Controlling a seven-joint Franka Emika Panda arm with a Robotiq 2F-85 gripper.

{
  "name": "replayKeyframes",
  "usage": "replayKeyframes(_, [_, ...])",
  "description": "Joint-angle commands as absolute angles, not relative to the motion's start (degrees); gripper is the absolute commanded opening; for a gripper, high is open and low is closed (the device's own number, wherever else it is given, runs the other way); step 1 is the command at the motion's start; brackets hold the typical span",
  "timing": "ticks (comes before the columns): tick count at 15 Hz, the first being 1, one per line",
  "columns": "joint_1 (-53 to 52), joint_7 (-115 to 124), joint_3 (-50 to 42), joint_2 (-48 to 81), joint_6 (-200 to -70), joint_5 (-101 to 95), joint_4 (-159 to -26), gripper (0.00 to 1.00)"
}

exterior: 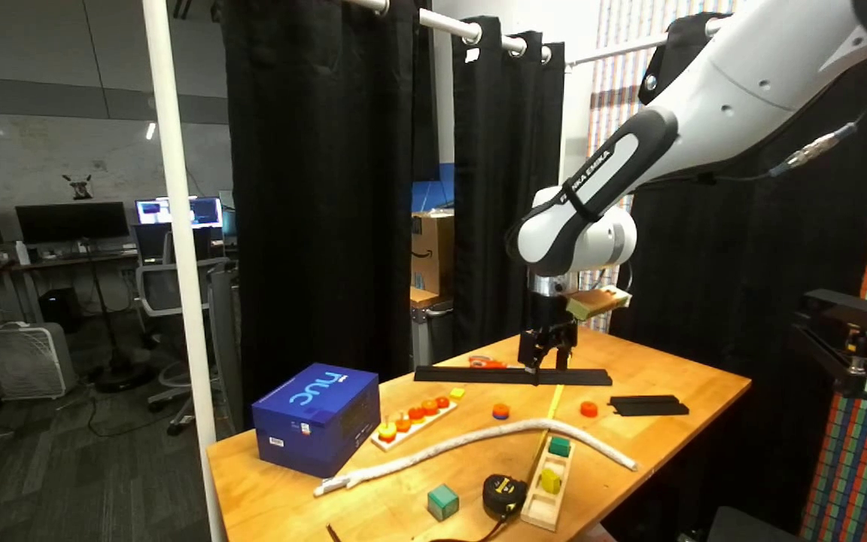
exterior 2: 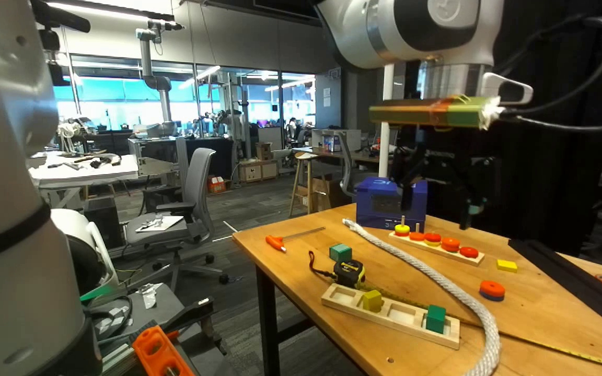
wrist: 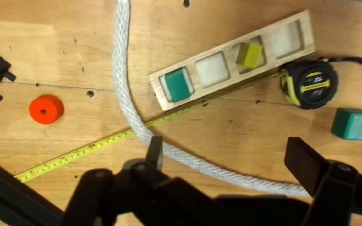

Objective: Pick up the orange object from the wooden object and put it on the table

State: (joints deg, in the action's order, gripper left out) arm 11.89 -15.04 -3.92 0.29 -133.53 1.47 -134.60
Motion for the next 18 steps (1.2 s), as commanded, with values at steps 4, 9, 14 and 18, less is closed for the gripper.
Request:
replayKeyframes(4, [5.32,-12.43,-2.87,-22.08,-111.78,-0.45,-140.34,1.00])
replayKeyframes(9, [1.81,-14.82,-2.18,-36.75,-101.18,-2.52,-143.90,1.00])
replayKeyframes(14, [2.13,-12.10,-3.65,-45.76,-110.40,-5.92,-150.95,1.00])
replayKeyframes(18, [2.99,-7.27,-4.26,-49.18,-117.10,-4.46,-154.65,1.00])
